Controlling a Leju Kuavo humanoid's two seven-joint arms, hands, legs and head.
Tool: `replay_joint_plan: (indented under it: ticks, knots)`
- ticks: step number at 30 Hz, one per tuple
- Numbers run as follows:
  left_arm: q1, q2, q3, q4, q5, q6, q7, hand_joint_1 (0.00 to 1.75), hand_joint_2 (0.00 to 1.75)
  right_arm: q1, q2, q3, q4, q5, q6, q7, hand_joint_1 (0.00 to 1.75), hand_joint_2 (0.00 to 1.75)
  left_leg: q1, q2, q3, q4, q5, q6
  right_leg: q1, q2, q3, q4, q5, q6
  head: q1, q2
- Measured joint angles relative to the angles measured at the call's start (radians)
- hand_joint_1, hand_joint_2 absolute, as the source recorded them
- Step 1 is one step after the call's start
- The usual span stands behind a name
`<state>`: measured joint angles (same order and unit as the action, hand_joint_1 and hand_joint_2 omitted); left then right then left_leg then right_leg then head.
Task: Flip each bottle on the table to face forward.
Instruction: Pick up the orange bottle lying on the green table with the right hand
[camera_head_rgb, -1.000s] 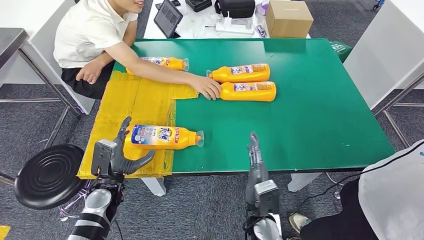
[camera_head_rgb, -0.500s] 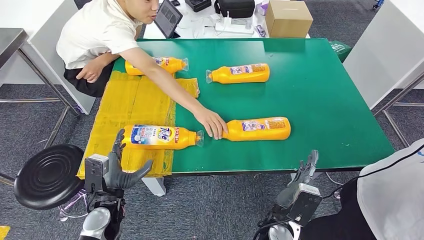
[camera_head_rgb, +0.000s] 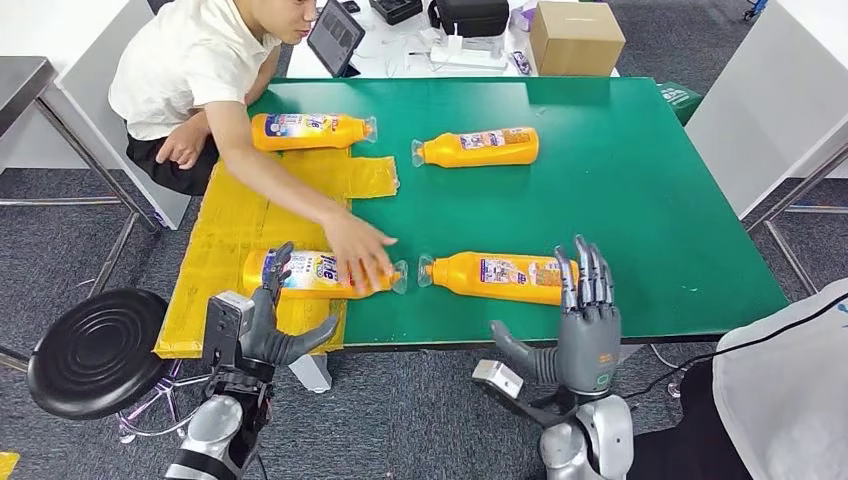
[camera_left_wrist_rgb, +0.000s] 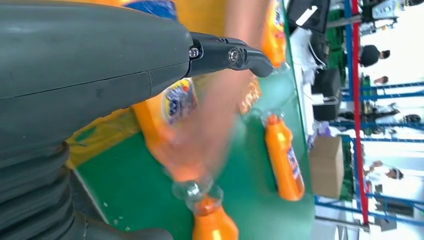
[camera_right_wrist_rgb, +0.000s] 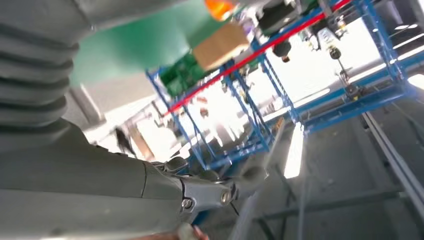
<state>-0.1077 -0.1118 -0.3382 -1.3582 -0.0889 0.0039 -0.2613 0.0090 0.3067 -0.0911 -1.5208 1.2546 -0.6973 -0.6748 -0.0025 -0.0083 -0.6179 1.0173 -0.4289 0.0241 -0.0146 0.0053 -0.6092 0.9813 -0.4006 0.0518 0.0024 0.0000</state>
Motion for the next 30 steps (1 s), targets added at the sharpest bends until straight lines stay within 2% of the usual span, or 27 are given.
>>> replay_joint_plan:
  ticks: [4, 8, 11, 18, 21, 30]
  knots:
    - [-0.011, -0.009, -0.022, 0.017, 0.004, -0.004, -0.002, 0.0, 1.75, -0.056, -0.025, -0.029, 0.031, 0.099, 0.0, 0.116, 0.0, 1.75, 0.0, -0.001, 0.0, 0.0, 0.0, 0.0, 0.0, 0.0, 0.0, 0.0, 0.0, 0.0, 0.0, 0.0]
    - [-0.011, -0.013, -0.036, 0.03, 0.002, 0.008, -0.002, 0.0, 1.75, -0.092, -0.088, -0.026, 0.073, 0.149, 0.0, 0.269, 0.0, 1.75, 0.0, -0.001, -0.001, 0.0, 0.0, 0.0, 0.0, 0.0, 0.0, 0.0, 0.0, 0.0, 0.0, 0.0]
    - [-0.011, -0.016, -0.04, 0.038, -0.001, 0.013, -0.004, 0.0, 1.75, -0.124, -0.14, -0.014, 0.119, 0.162, 0.0, 0.34, 0.0, 1.75, 0.0, -0.001, -0.001, 0.0, 0.0, 0.0, 0.0, 0.0, 0.0, 0.0, 0.0, 0.0, 0.0, 0.0]
    - [-0.027, -0.025, -0.059, 0.062, -0.017, 0.038, -0.021, 0.0, 1.75, -0.221, -0.246, 0.037, 0.287, 0.157, 0.0, 0.451, 0.0, 1.75, 0.0, -0.001, -0.001, 0.0, 0.0, 0.0, 0.0, 0.0, 0.0, 0.0, 0.0, 0.0, 0.0, 0.0]
    - [-0.035, -0.029, -0.066, 0.07, -0.017, 0.032, -0.025, 0.0, 1.75, -0.269, -0.282, 0.057, 0.387, 0.145, 0.0, 0.466, 0.0, 1.75, 0.0, -0.001, -0.001, 0.0, 0.0, 0.0, 0.0, 0.0, 0.0, 0.0, 0.0, 0.0, 0.0, 0.0]
    - [-0.061, -0.036, -0.088, 0.098, -0.012, 0.039, -0.021, 0.0, 1.75, -0.384, -0.317, 0.099, 0.628, 0.14, 0.0, 0.485, 0.0, 1.75, 0.0, -0.001, -0.001, 0.0, 0.0, 0.0, 0.0, 0.0, 0.0, 0.0, 0.0, 0.0, 0.0, 0.0]
